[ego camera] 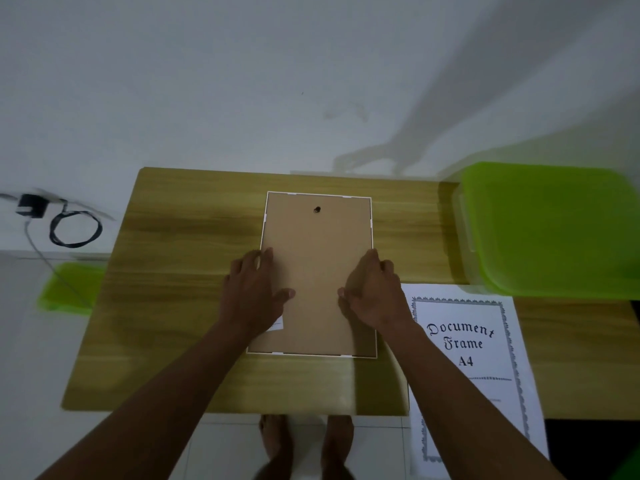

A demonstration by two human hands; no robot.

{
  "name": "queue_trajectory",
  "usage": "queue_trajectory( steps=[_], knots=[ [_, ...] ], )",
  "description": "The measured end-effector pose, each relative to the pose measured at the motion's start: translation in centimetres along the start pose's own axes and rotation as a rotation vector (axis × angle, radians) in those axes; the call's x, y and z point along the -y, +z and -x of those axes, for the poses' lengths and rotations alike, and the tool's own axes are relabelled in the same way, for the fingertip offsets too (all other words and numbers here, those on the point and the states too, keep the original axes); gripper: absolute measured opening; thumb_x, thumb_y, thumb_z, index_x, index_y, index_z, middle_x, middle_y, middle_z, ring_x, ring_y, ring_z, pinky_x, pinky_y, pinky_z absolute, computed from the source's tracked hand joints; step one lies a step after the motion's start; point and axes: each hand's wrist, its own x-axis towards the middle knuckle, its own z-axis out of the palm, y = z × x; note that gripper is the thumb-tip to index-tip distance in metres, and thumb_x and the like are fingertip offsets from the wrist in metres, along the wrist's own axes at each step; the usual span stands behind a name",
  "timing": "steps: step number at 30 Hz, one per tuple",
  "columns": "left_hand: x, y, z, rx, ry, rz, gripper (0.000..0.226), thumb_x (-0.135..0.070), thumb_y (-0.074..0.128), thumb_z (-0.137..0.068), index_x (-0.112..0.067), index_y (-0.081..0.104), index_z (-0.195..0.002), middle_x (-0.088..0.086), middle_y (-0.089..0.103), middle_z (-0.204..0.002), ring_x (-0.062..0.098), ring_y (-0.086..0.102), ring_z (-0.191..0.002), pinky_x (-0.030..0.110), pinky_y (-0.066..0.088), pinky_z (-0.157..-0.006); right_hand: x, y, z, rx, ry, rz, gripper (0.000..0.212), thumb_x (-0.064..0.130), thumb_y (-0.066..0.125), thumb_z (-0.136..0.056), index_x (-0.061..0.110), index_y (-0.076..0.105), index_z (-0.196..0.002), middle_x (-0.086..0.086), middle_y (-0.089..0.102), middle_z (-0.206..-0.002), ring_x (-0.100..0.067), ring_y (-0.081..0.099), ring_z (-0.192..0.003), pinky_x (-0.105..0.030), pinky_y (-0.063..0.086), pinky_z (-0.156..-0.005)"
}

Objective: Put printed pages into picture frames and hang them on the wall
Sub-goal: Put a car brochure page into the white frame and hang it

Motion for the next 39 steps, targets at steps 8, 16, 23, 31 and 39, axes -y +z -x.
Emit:
queue_trajectory(
  steps=[8, 16, 23, 31, 39],
  knots=[
    [-0.5, -0.4, -1.5, 0.108, -0.336, 0.348, 0.094, -0.050, 0.088, -0.050, -0.010, 0.049, -0.126, 0.015, 0.058, -0.118, 0.035, 0.053, -0.111, 0.042, 0.049, -0.089, 0.1, 0.0, -0.4, 0.057, 0.184, -0.329, 0.088, 0.020, 0.079, -0.077, 0.022, 0.028, -0.148, -0.014, 0.041, -0.134, -0.035, 0.047, -0.122, -0.042, 0.045, -0.100],
    [0.0, -2.1, -1.3, 0.065, -0.379, 0.861, 0.040, -0.022, 0.061, -0.054, -0.018, 0.067, -0.094, 0.003, 0.072, -0.081, 0.028, 0.069, -0.079, 0.042, 0.058, -0.070, -0.4, 0.0, -0.8, 0.063, 0.153, -0.529, 0.093, 0.008, 0.076, -0.081, 0.031, 0.019, -0.151, -0.004, 0.050, -0.133, -0.020, 0.052, -0.110, -0.026, 0.040, -0.086],
    [1.4, -4.2, 0.0, 0.401, -0.183, 1.204, 0.074, 0.005, 0.068, -0.070, -0.032, 0.049, -0.131, 0.016, 0.067, -0.107, 0.030, 0.064, -0.090, 0.044, 0.055, -0.079, -0.6, 0.6, -0.7, 0.020, 0.178, -0.606, 0.097, 0.013, 0.083, -0.073, 0.029, 0.028, -0.151, -0.003, 0.053, -0.142, -0.025, 0.053, -0.128, -0.044, 0.045, -0.108],
    [-0.5, -10.0, 3.8, 0.159, -0.018, 1.156, 0.081, 0.010, 0.068, -0.074, -0.031, 0.044, -0.139, 0.011, 0.070, -0.108, 0.031, 0.067, -0.090, 0.041, 0.057, -0.073, 2.1, -2.8, 2.1, 0.021, 0.114, -0.661, 0.076, 0.018, 0.079, -0.080, 0.027, 0.039, -0.144, 0.003, 0.059, -0.113, -0.018, 0.061, -0.101, -0.041, 0.052, -0.098],
    [-7.4, -13.7, 9.5, -0.078, 0.211, 0.465, 0.100, -0.004, 0.058, -0.079, -0.041, 0.001, -0.153, 0.004, 0.068, -0.077, 0.015, 0.062, -0.055, 0.031, 0.051, -0.049, 10.7, -10.1, 7.4, 0.062, -0.064, -0.924, 0.063, 0.061, 0.070, -0.078, 0.023, 0.049, -0.124, 0.001, 0.062, -0.114, -0.017, 0.064, -0.099, -0.043, 0.063, -0.075]
  ],
)
